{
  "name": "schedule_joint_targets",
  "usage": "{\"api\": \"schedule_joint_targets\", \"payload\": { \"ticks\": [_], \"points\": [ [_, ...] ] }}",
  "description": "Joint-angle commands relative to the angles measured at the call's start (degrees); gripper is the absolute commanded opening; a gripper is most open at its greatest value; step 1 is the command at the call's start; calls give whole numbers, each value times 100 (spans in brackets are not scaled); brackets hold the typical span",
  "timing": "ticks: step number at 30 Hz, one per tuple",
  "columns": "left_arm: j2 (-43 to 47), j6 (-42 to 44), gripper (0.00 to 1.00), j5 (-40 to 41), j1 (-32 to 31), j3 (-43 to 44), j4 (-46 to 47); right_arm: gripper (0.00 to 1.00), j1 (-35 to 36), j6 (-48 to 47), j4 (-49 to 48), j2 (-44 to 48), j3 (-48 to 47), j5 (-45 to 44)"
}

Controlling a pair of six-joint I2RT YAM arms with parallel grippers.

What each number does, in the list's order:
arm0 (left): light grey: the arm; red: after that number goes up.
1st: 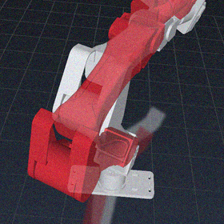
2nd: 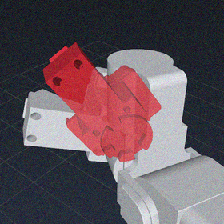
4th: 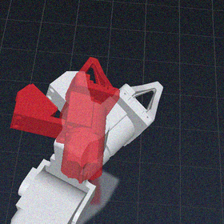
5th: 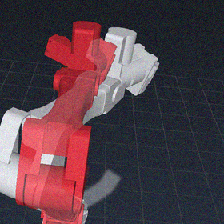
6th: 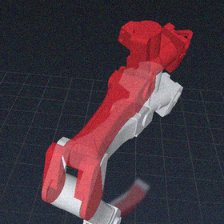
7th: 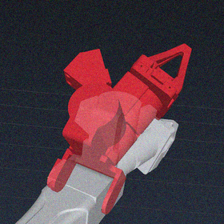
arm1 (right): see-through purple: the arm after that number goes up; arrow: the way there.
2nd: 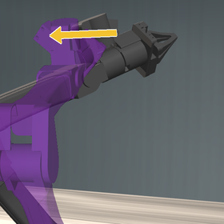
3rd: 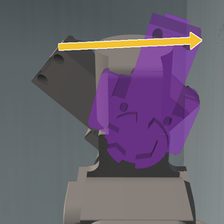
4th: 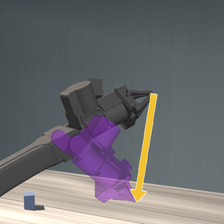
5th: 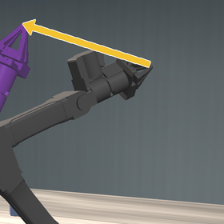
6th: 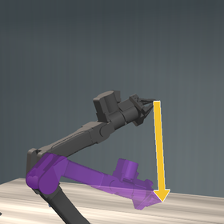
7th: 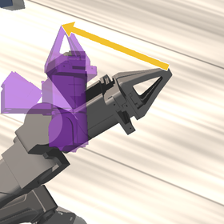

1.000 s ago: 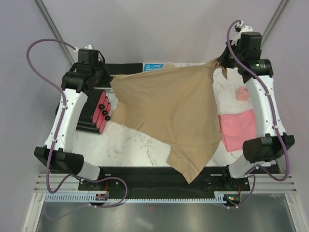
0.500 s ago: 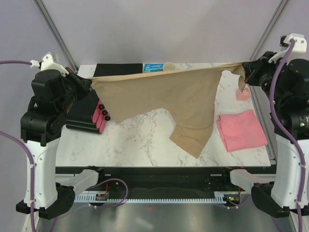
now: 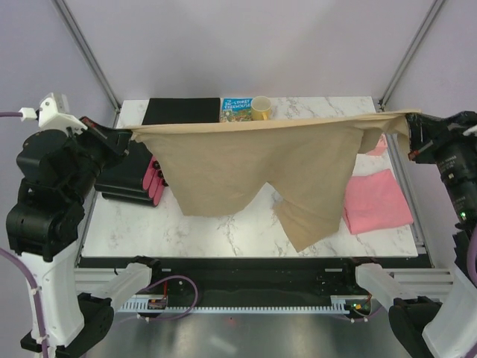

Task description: Fold and stack the t-shirts

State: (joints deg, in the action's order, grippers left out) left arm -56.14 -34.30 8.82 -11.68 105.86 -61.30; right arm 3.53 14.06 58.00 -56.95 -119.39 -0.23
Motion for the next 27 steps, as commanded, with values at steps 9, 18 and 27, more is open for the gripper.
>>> {"api": "schedule_joint_targets", "payload": {
  "ticks": [9,18,27],
  "points": [
    [-71,214,2,280,70,137,-189,0,-63,130,-271,158,1405,-602],
    [-837,214,2,-249,61,22,-251,0,-54,8,-746,-457,1439,-874],
    [-732,337,2,-223,61,-4,-190,0,-54,-44,-948,-616,408,-1190]
  ]
}}
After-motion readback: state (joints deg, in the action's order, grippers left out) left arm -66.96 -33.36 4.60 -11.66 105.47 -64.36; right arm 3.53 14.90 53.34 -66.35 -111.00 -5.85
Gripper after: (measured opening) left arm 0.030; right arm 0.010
